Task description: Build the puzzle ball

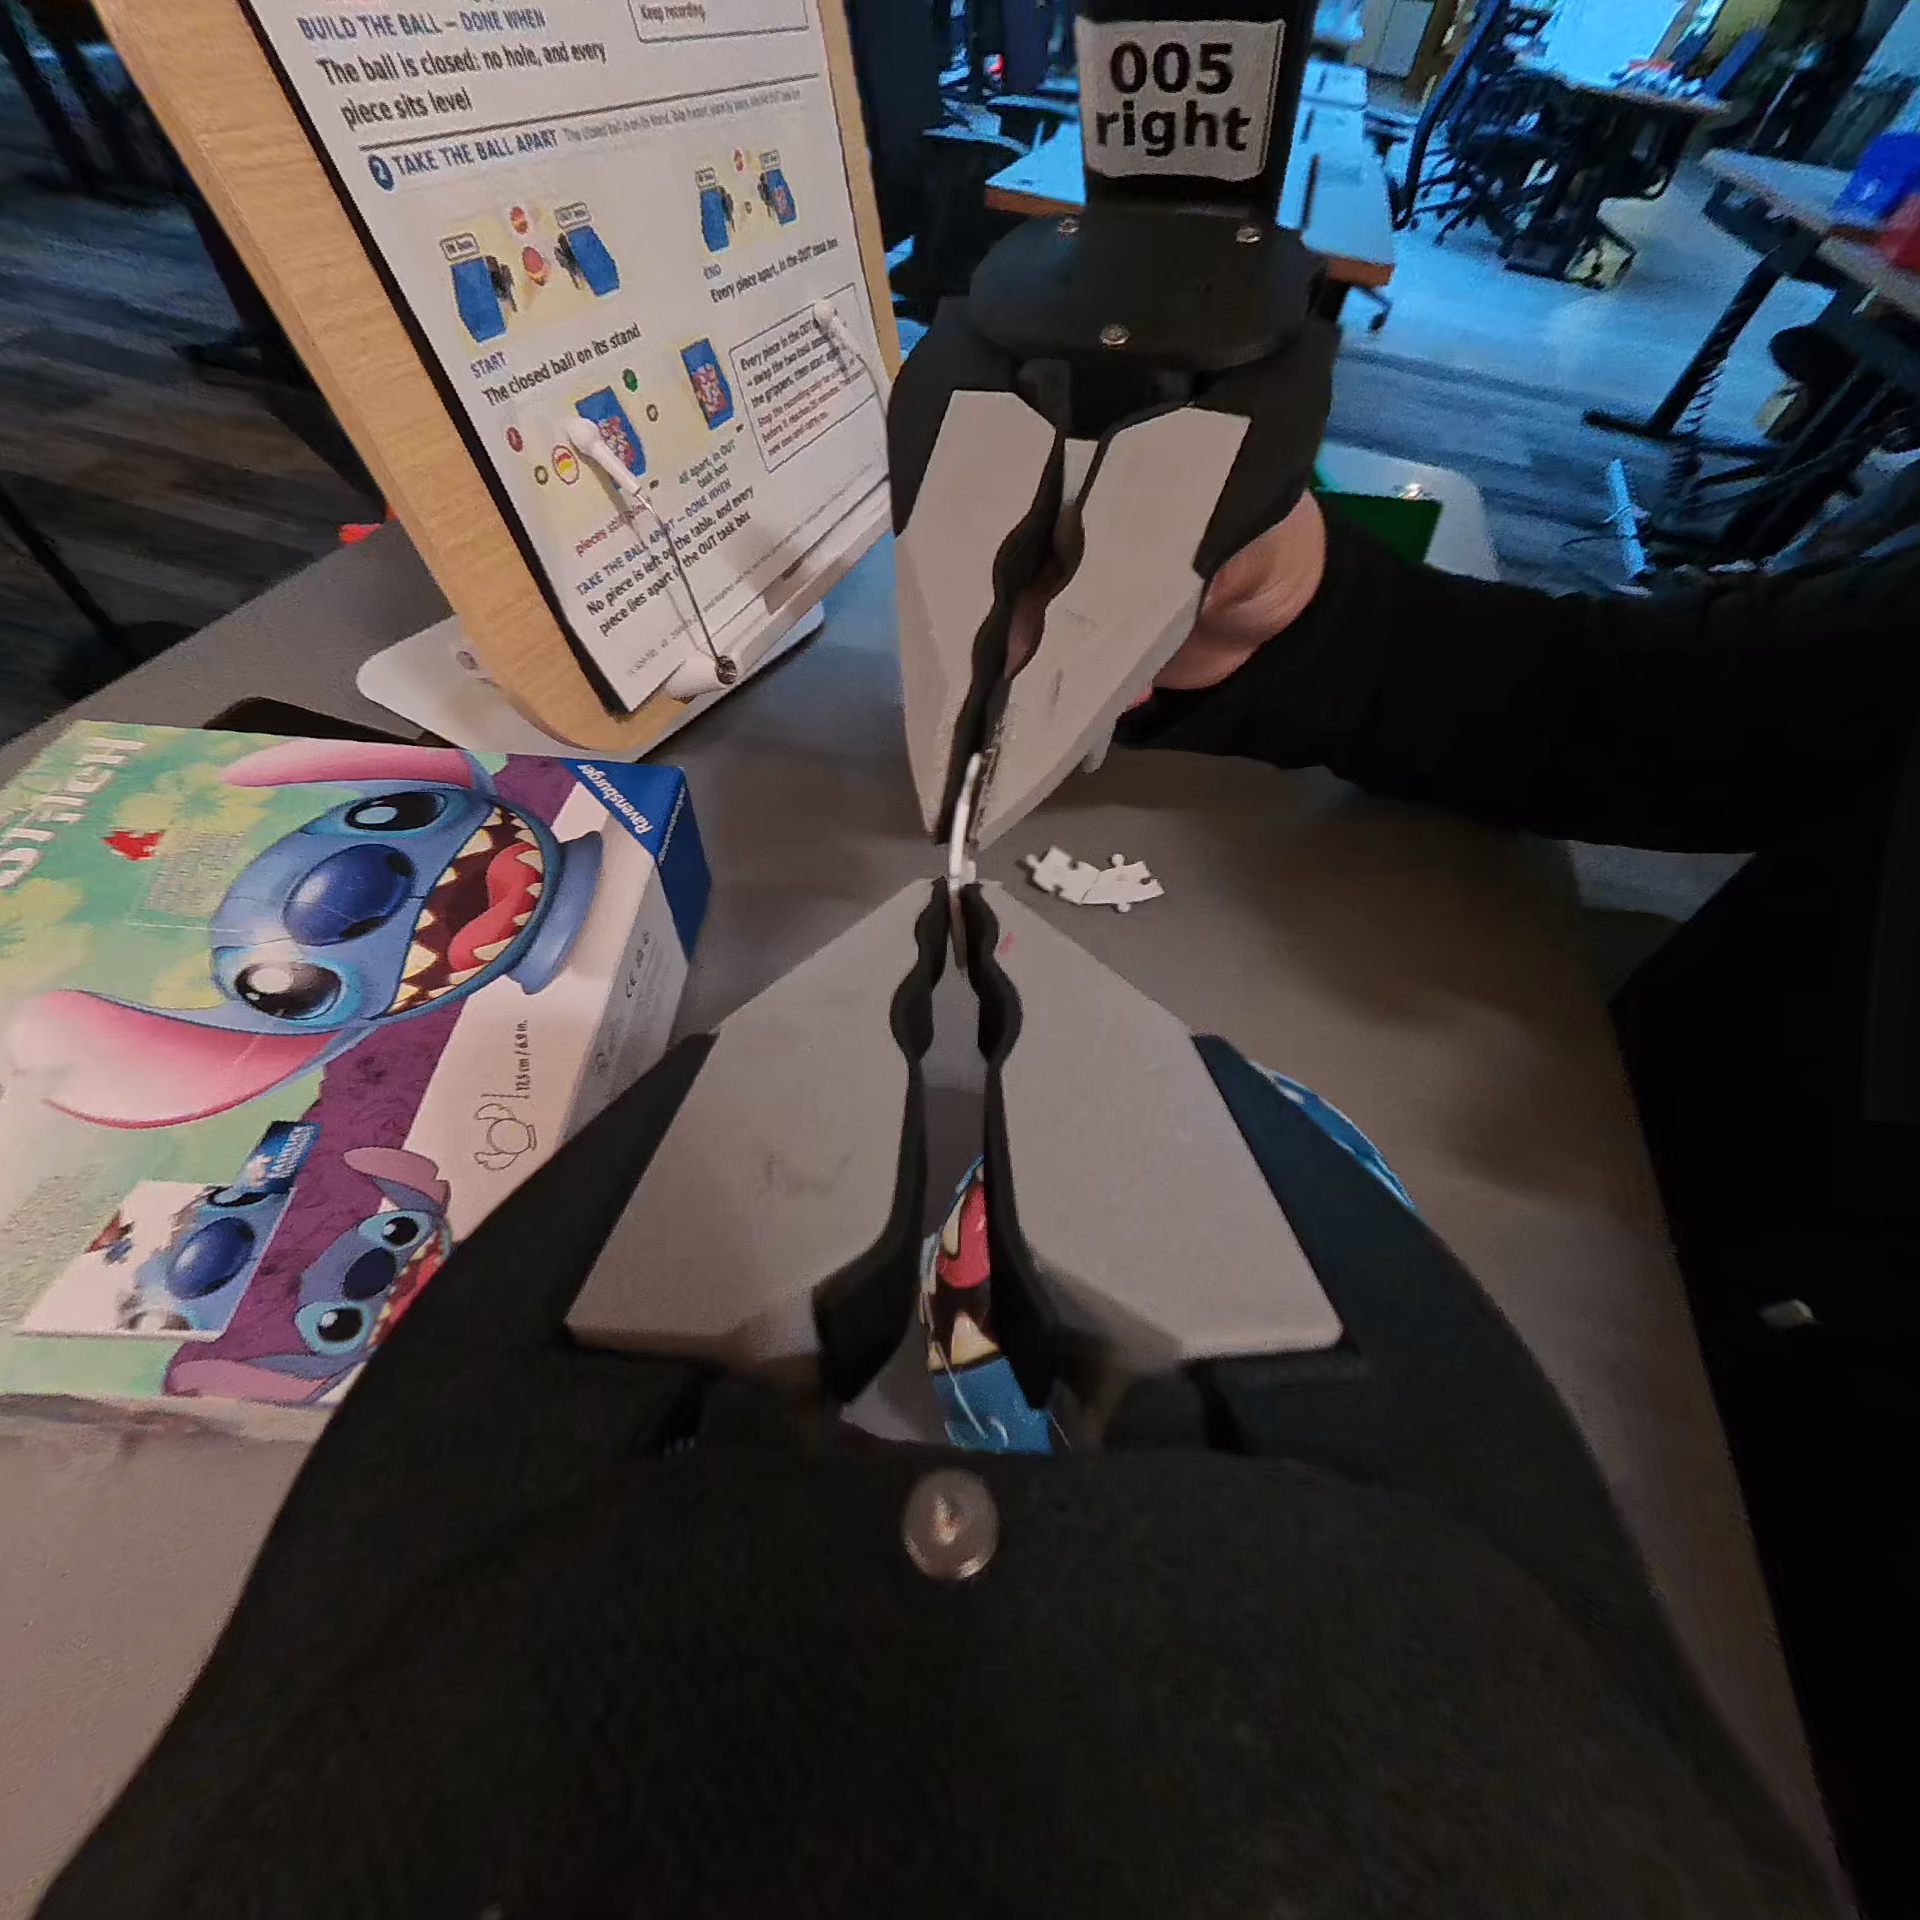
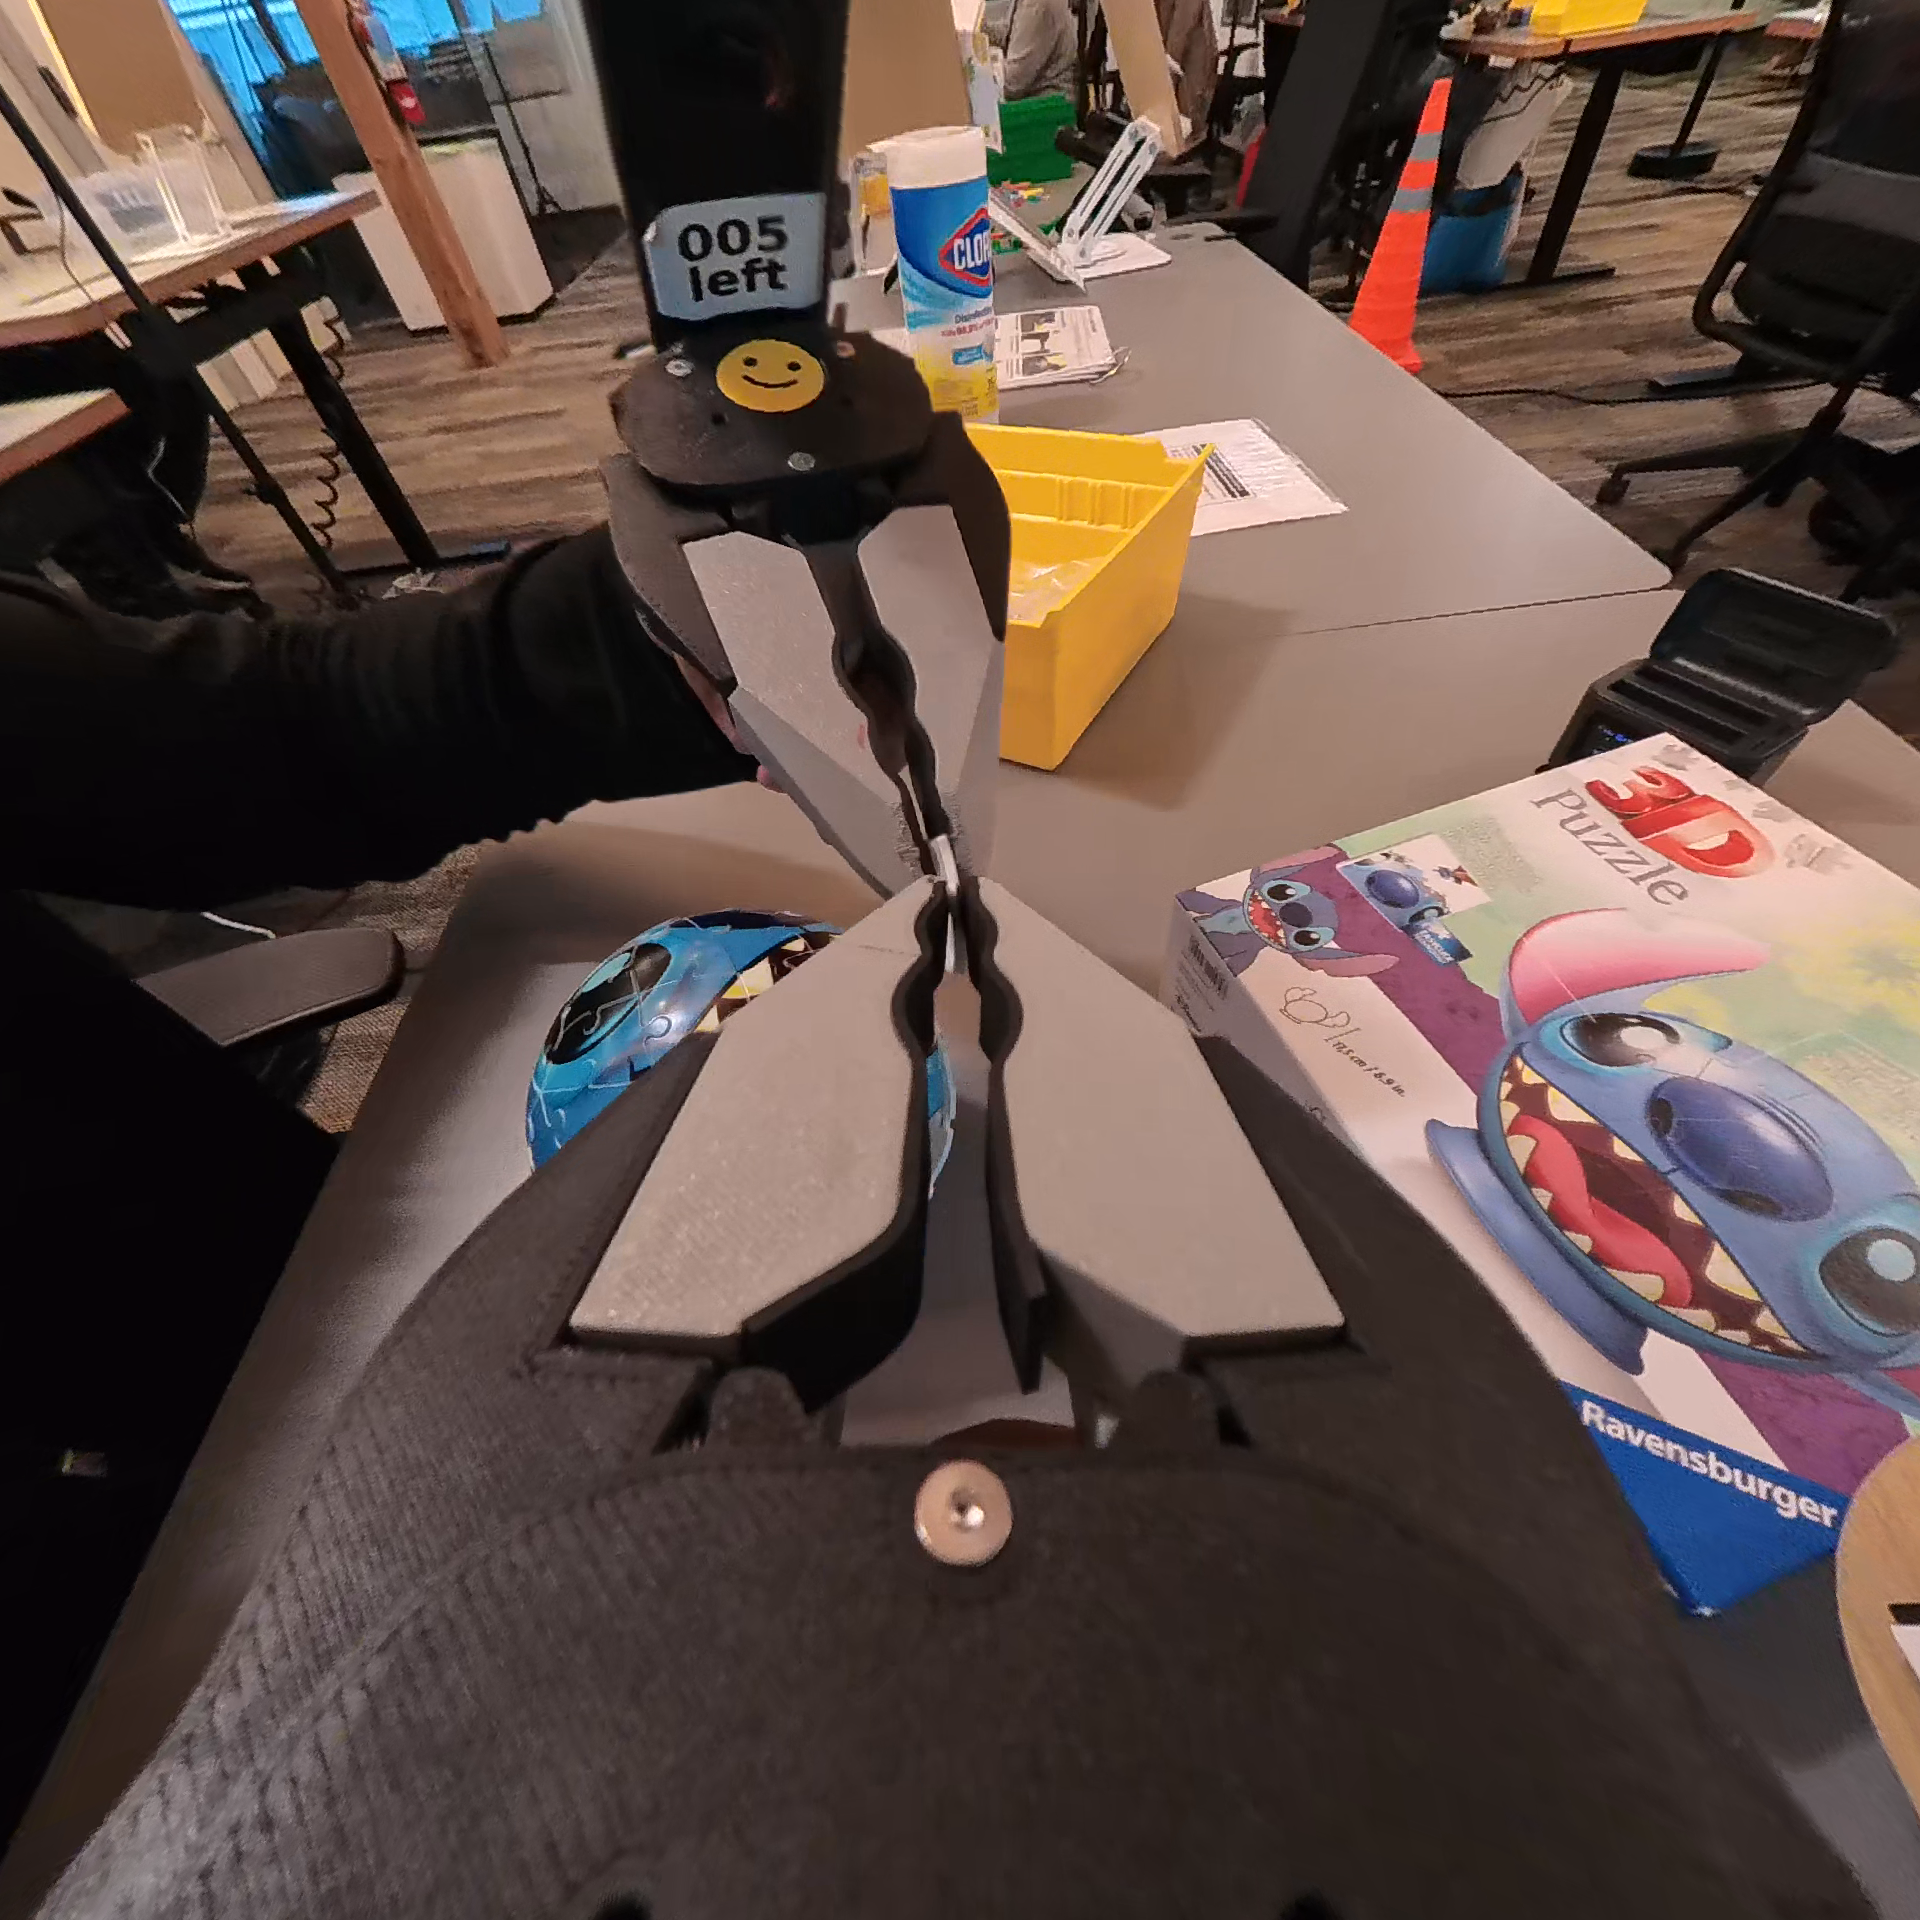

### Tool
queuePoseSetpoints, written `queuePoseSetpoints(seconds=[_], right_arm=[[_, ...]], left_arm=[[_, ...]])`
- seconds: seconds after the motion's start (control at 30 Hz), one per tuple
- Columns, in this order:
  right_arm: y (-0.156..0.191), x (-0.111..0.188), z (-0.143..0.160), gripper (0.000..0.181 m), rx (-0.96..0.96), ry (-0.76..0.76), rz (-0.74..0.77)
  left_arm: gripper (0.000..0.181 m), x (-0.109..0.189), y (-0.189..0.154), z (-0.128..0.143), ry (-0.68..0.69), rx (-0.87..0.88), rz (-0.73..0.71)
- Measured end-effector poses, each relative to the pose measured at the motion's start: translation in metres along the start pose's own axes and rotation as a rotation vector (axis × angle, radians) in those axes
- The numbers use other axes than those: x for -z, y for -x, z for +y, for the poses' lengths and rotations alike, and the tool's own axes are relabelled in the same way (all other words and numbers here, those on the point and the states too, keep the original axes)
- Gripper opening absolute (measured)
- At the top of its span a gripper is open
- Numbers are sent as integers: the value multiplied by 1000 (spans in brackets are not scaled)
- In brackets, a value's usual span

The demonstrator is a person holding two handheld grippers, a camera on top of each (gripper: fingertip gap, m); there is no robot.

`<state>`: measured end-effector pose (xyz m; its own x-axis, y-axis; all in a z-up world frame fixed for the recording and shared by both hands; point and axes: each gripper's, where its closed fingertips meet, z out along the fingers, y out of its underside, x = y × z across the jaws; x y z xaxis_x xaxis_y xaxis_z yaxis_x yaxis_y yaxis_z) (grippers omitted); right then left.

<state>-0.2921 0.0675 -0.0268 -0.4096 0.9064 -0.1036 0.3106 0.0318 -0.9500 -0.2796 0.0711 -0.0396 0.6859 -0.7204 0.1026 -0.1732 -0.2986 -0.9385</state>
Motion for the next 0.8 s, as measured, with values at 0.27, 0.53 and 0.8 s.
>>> queuePoseSetpoints(seconds=[0.27,0.53,0.8], right_arm=[[-6,-5,8,0,-13,21,-1],[-10,-3,27,0,-71,48,-48],[-13,-3,78,0,-119,185,-71]], left_arm=[[0,-3,6,9,-22,46,60],[4,-2,13,11,-2,27,13],[4,26,36,1,-24,20,-118]])
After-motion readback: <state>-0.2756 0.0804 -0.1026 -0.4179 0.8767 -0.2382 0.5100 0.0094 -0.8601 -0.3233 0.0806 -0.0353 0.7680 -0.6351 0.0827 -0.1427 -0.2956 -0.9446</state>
